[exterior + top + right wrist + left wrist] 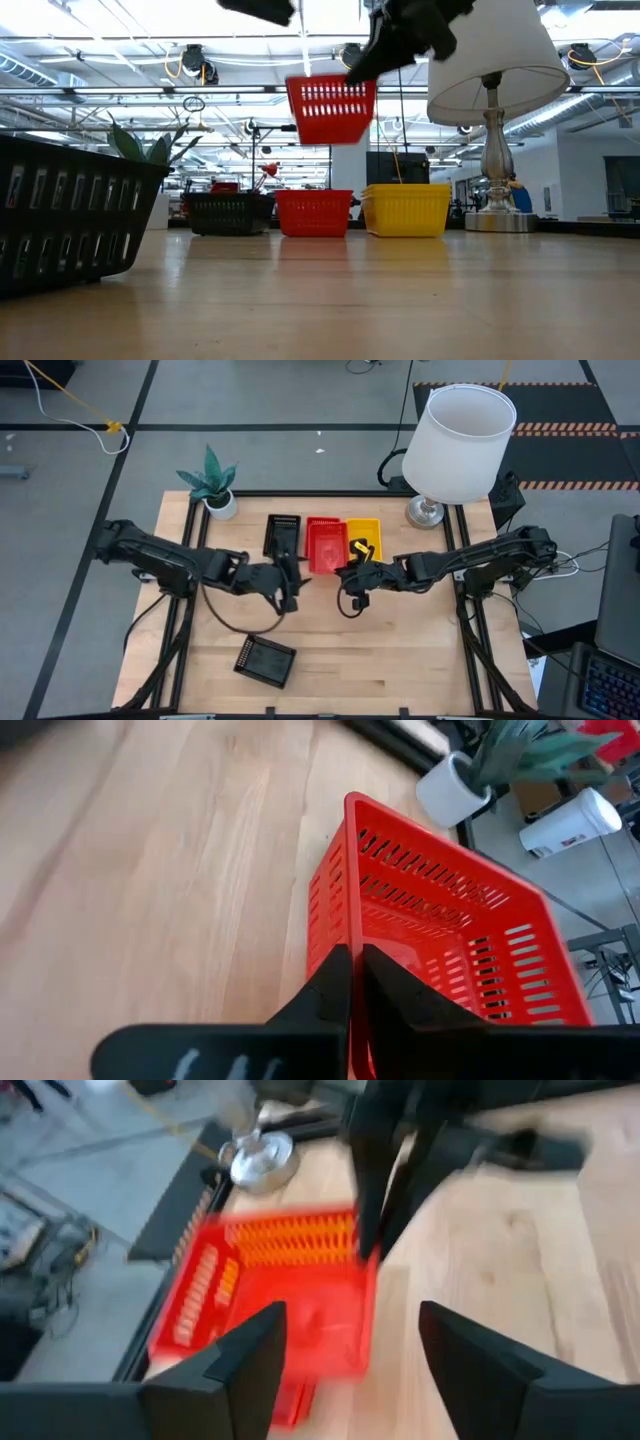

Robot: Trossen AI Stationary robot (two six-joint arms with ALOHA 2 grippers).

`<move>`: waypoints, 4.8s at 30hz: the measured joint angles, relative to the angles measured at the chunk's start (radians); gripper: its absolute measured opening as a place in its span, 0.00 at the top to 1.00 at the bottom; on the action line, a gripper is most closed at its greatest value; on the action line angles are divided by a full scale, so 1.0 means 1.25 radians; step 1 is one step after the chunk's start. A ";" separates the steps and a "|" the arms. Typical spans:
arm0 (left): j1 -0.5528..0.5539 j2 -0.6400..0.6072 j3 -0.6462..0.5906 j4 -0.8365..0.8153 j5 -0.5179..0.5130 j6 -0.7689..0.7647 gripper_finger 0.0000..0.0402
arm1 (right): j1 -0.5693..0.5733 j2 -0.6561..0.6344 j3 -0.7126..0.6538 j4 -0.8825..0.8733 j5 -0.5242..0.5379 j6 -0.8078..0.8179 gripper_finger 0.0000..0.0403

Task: Stack baskets by color
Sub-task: Stack the bottom red bin on the stacked red bins, then stack the bottom black bin on the stacked black bins

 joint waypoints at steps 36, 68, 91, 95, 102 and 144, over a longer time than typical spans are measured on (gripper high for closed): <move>-0.292 -0.077 -0.417 0.233 -0.159 -0.315 0.66 | -0.121 0.000 0.023 0.116 -0.107 -0.083 0.99; -0.276 -0.077 -0.417 0.251 -0.156 -0.289 0.66 | -0.239 0.094 -0.194 0.433 -0.230 -0.080 0.99; -0.276 -0.077 -0.417 0.251 -0.156 -0.277 0.66 | -0.241 0.167 -0.193 0.468 -0.188 -0.092 0.96; -0.276 -0.077 -0.417 0.251 -0.156 -0.277 0.66 | -0.241 0.167 -0.193 0.469 -0.188 -0.092 0.89; -0.276 -0.077 -0.417 0.251 -0.156 -0.277 0.66 | -0.241 0.167 -0.193 0.469 -0.188 -0.080 0.78; -0.324 -0.077 -0.230 -0.196 0.287 -0.103 0.66 | -0.133 -0.202 -0.192 0.177 -0.231 0.032 0.68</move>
